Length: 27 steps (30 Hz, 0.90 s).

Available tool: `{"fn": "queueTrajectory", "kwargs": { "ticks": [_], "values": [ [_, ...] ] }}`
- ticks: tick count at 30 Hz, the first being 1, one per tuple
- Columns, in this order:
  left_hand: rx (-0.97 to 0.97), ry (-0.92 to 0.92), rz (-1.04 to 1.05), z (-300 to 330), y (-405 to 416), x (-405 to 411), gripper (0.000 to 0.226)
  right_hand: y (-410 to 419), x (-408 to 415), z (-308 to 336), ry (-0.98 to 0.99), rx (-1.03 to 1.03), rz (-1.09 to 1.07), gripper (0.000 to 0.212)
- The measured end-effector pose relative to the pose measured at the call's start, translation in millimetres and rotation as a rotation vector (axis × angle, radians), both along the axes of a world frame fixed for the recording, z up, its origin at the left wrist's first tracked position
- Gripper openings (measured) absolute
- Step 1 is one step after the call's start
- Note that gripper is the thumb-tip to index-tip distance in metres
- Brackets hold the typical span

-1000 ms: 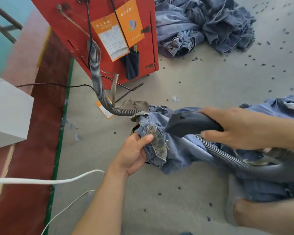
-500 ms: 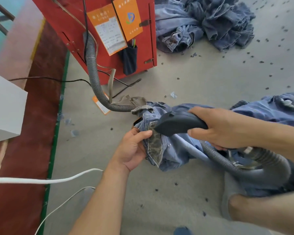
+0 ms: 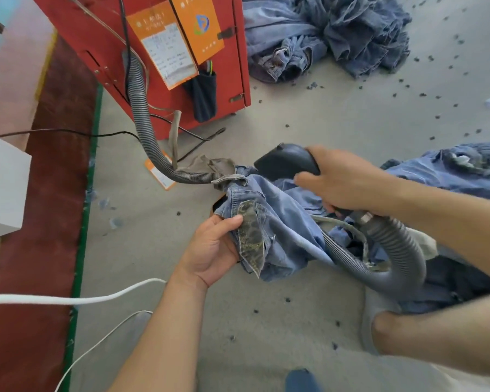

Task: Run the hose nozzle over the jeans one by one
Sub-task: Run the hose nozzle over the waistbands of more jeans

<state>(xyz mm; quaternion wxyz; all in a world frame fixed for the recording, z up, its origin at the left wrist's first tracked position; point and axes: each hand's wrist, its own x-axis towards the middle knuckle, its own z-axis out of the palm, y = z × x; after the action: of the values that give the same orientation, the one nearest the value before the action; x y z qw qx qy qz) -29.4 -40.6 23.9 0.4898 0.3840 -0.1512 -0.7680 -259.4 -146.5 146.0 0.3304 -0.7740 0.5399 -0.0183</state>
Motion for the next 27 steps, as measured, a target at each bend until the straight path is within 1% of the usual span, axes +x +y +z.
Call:
{"fn": "queueTrajectory", "kwargs": {
  "ticks": [1, 2, 3, 4, 5, 6, 8, 9, 10, 12, 14, 15, 16, 17, 19, 20, 21, 22, 23, 24, 25, 26, 27],
  "values": [
    [0.015, -0.029, 0.019, -4, -1, 1, 0.037, -5, -6, 1, -0.040, 0.026, -0.044, 0.016],
    [0.045, -0.114, 0.043, -9, -4, 1, 0.034, -8, -13, 2, -0.100, 0.066, -0.075, 0.013],
    [0.095, -0.237, 0.057, -12, -7, 3, 0.029, -10, -20, 4, -0.150, 0.094, -0.083, 0.011],
    [0.174, -0.350, 0.067, -15, -8, 5, 0.024, -10, -25, 6, -0.172, 0.096, -0.070, 0.010],
    [0.263, -0.415, 0.071, -19, -6, 7, 0.024, -10, -29, 7, -0.169, 0.083, -0.052, 0.009],
    [0.332, -0.430, 0.047, -23, -2, 10, 0.033, -10, -30, 9, -0.152, 0.063, -0.038, 0.009],
    [0.414, -0.434, -0.079, -31, 9, 14, 0.058, -10, -30, 12, -0.128, 0.044, -0.027, 0.008],
    [0.437, -0.461, -0.138, -34, 14, 14, 0.065, -11, -30, 13, -0.135, 0.044, -0.028, 0.008],
    [0.450, -0.513, -0.174, -39, 19, 13, 0.065, -11, -30, 12, -0.147, 0.048, -0.033, 0.008],
    [0.439, -0.668, -0.178, -47, 27, 11, 0.047, -11, -30, 13, -0.172, 0.052, -0.039, 0.007],
    [0.362, -0.899, -0.193, -50, 29, 14, 0.027, -11, -28, 16, -0.180, 0.042, -0.037, 0.007],
    [0.323, -0.980, -0.197, -51, 29, 17, 0.022, -11, -28, 17, -0.178, 0.037, -0.035, 0.007],
    [0.304, -1.000, -0.166, -50, 29, 19, 0.022, -11, -28, 17, -0.174, 0.029, -0.030, 0.006],
    [0.329, -0.946, -0.093, -48, 29, 21, 0.024, -11, -27, 18, -0.166, 0.023, -0.024, 0.006],
    [0.454, -0.641, 0.091, -44, 26, 17, 0.034, -10, -27, 19, -0.140, 0.008, -0.012, 0.007],
    [0.490, -0.496, 0.146, -43, 26, 14, 0.041, -10, -27, 19, -0.134, -0.002, -0.004, 0.007],
    [0.497, -0.429, 0.131, -44, 27, 8, 0.050, -10, -28, 18, -0.133, -0.011, 0.000, 0.007],
    [0.484, -0.460, 0.062, -45, 30, 2, 0.057, -10, -29, 18, -0.134, -0.017, 0.003, 0.008],
    [0.465, -0.570, -0.029, -48, 34, -5, 0.058, -9, -29, 17, -0.132, -0.019, 0.005, 0.008],
    [0.432, -0.733, -0.110, -52, 39, -13, 0.049, -9, -30, 16, -0.126, -0.021, 0.008, 0.008],
    [0.392, -0.884, -0.140, -56, 45, -19, 0.036, -9, -31, 16, -0.120, -0.025, 0.011, 0.009],
    [0.363, -0.981, -0.121, -60, 48, -21, 0.025, -9, -31, 16, -0.114, -0.027, 0.014, 0.009],
    [0.346, -1.015, -0.091, -61, 49, -22, 0.019, -10, -31, 17, -0.112, -0.022, 0.014, 0.009]
  ]
}}
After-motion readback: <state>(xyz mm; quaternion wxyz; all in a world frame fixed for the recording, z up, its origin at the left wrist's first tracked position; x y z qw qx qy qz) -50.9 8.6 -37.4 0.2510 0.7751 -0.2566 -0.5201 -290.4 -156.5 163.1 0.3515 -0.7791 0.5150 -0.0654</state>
